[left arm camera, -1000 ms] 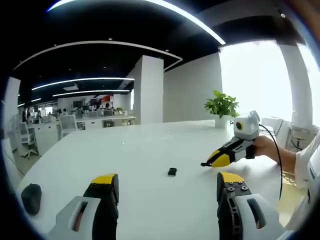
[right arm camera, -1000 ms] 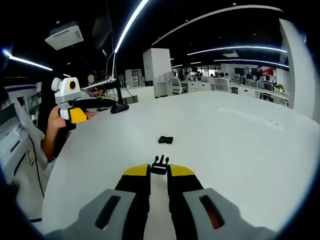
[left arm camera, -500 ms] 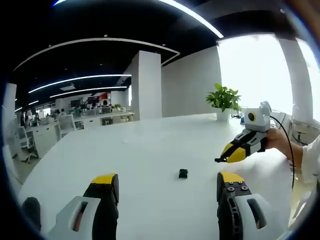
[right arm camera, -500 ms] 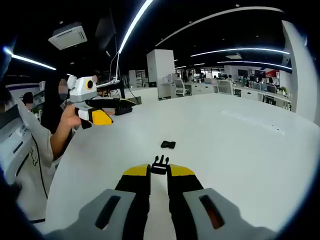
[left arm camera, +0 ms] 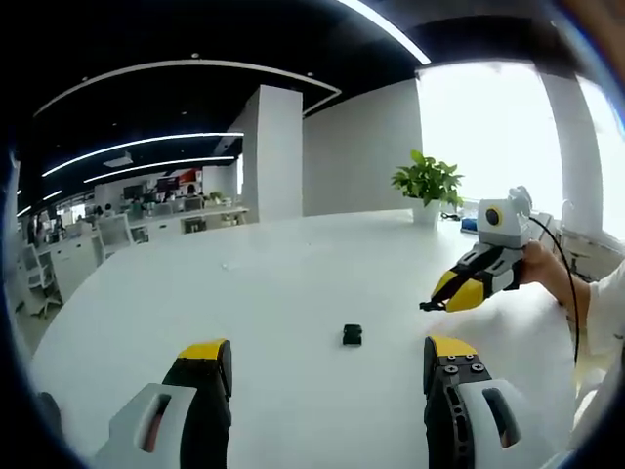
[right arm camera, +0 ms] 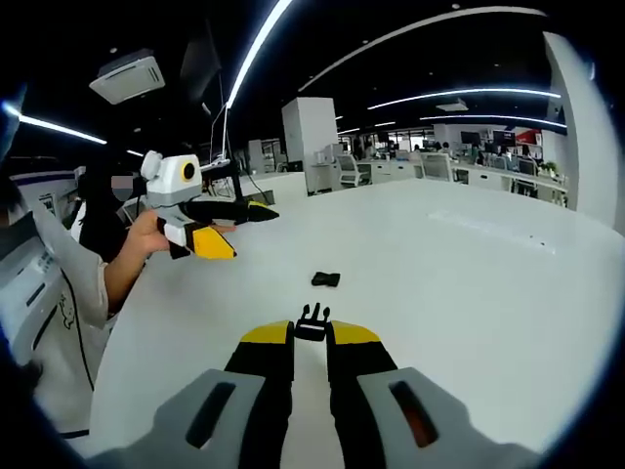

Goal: Snap the two parts of the plastic buckle together until the buckle closes and remains connected.

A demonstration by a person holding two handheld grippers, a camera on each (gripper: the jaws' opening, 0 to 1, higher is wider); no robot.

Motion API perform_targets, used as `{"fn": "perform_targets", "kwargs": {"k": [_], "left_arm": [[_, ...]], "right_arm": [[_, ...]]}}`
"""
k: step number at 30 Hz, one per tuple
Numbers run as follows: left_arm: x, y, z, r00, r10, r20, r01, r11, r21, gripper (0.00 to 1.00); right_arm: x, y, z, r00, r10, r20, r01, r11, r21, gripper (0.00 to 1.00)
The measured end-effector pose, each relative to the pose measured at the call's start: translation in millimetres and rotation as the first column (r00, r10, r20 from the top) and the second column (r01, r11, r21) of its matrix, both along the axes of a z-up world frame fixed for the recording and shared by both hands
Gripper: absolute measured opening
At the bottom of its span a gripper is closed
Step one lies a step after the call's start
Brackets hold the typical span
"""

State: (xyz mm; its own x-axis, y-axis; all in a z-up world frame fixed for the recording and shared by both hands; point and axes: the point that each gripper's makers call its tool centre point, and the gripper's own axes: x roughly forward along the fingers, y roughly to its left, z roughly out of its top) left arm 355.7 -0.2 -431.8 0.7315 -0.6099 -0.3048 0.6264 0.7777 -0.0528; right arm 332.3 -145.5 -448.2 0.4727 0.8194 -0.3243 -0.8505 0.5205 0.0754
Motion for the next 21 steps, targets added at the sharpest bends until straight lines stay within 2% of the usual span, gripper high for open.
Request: {"fn": "perform_targets", "kwargs": {"k": [13, 21], "left_arm": [[10.3, -14.7, 1.6, 0.999, -0.043, -0.003, 0.043, 0.999, 0.027, 0.82], [16.8, -26.4, -6.9, 0.996, -0.078, -0.039, 0.080, 0.995, 0.060, 0.82]], "right_arm": [[-1.7, -1.1, -0.5, 1.000, -0.002, -0.003, 0.002, 1.000, 0.013, 0.12], [-2.3, -4.7, 1.6, 1.000, -0.010, 0.007, 0.010, 1.000, 0.014, 0.12]]}}
